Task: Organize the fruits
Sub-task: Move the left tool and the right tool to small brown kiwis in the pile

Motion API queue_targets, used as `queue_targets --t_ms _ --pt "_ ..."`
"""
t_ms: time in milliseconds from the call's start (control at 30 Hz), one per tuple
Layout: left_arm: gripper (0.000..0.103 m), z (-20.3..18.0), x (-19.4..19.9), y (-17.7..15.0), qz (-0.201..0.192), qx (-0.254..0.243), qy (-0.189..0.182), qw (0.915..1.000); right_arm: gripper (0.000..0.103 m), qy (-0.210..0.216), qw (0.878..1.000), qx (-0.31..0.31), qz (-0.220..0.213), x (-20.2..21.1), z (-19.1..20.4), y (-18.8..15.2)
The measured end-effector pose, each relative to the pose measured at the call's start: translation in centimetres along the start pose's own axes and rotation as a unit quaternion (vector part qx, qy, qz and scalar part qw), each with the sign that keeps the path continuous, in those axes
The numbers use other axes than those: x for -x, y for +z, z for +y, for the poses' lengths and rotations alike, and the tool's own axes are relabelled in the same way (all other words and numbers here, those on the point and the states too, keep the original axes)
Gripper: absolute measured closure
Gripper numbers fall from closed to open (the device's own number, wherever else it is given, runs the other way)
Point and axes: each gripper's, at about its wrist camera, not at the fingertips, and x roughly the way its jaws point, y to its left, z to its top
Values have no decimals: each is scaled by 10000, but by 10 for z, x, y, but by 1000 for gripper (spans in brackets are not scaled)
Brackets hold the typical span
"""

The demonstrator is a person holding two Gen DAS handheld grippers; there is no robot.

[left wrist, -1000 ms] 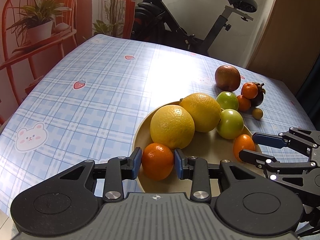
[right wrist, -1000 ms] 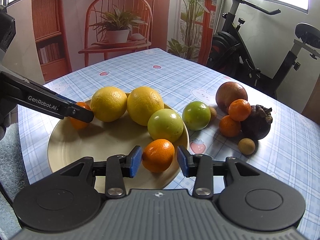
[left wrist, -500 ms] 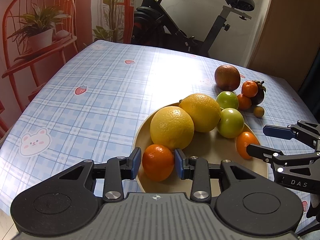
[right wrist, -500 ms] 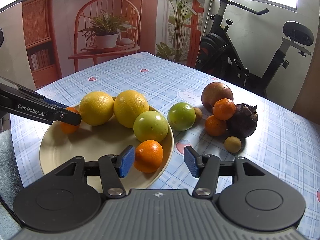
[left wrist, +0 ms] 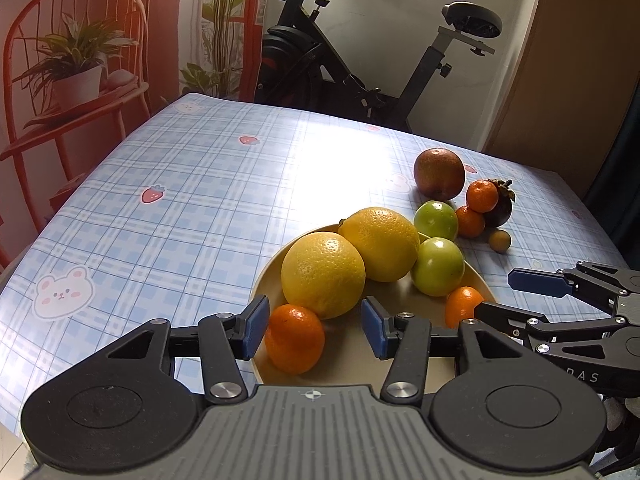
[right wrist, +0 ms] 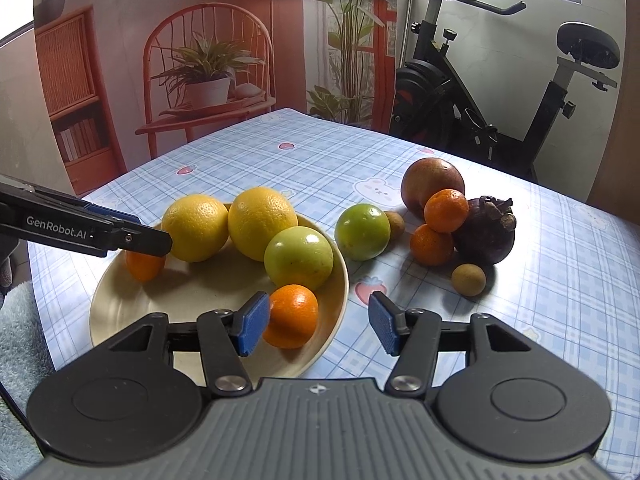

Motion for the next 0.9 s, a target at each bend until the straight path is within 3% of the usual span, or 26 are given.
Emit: queue_targets --t_ms 600,900 --pt "50 -13 7 17 -261 -192 31 9995 46 -104 9981 -372 -483 20 -23 4" --pt "50 -34 -1 41 -363 -291 -208 9987 49 -365 9964 -579 -500 22 -53 -3"
